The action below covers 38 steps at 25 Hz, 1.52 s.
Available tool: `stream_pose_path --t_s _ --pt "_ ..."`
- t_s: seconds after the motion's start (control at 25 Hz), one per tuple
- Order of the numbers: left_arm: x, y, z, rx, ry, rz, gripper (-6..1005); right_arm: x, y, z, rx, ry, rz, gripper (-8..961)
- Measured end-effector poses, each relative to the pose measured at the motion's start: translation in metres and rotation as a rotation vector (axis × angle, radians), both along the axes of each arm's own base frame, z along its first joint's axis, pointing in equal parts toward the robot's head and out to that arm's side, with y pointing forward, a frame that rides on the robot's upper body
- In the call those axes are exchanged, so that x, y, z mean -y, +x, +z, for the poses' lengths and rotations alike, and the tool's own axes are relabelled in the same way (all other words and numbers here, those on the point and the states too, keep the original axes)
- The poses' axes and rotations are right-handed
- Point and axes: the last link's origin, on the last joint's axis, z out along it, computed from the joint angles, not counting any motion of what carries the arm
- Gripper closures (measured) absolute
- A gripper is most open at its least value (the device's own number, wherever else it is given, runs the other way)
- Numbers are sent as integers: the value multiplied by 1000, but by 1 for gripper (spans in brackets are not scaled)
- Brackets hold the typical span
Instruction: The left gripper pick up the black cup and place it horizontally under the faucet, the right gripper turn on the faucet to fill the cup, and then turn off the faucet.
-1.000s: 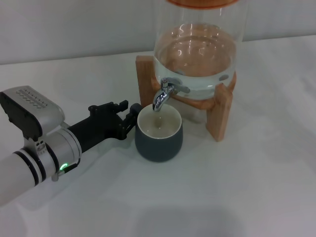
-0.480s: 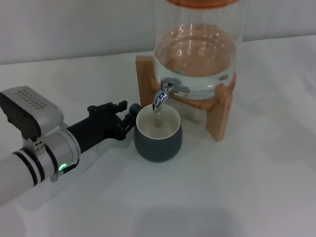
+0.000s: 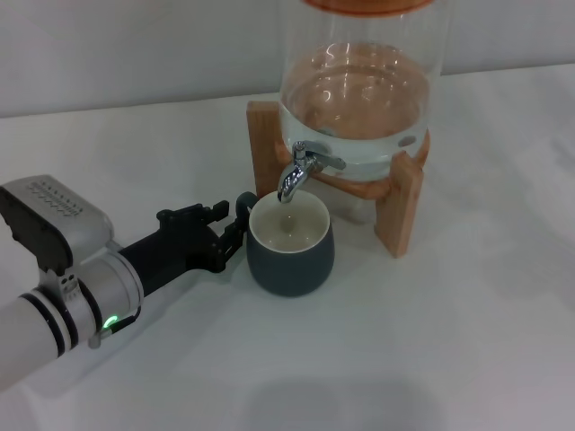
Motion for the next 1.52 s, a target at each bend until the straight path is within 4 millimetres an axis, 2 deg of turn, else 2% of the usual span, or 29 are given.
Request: stream_pose_path --t_s 0.52,1.08,1.16,1.52 --pt "8 -9 3 22 3 18 619 2 2 -1 -5 -1 -4 146" --pt "24 -30 24 103 58 23 601 0 1 0 -5 2 -4 146" --pt "28 -32 32 133 74 7 599 1 2 0 -5 3 -7 146" --pt "47 -42 95 389 286 -47 587 3 5 3 -10 12 -22 146"
